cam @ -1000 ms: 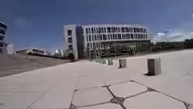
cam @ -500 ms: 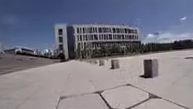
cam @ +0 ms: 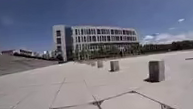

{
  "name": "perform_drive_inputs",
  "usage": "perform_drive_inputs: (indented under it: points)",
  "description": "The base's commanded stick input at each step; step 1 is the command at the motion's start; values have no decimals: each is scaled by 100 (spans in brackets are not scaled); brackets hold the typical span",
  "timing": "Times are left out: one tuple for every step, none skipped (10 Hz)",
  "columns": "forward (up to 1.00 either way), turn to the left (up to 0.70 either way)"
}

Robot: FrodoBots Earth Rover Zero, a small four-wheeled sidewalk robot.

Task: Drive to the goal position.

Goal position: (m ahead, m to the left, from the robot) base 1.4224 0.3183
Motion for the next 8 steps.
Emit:
perform_drive_inputs:
  points:
    - [56,0]
    - [55,0]
    - [46,0]
    - [37,0]
    - [35,0]
    - [34,0]
    - [34,0]
    - [25,0]
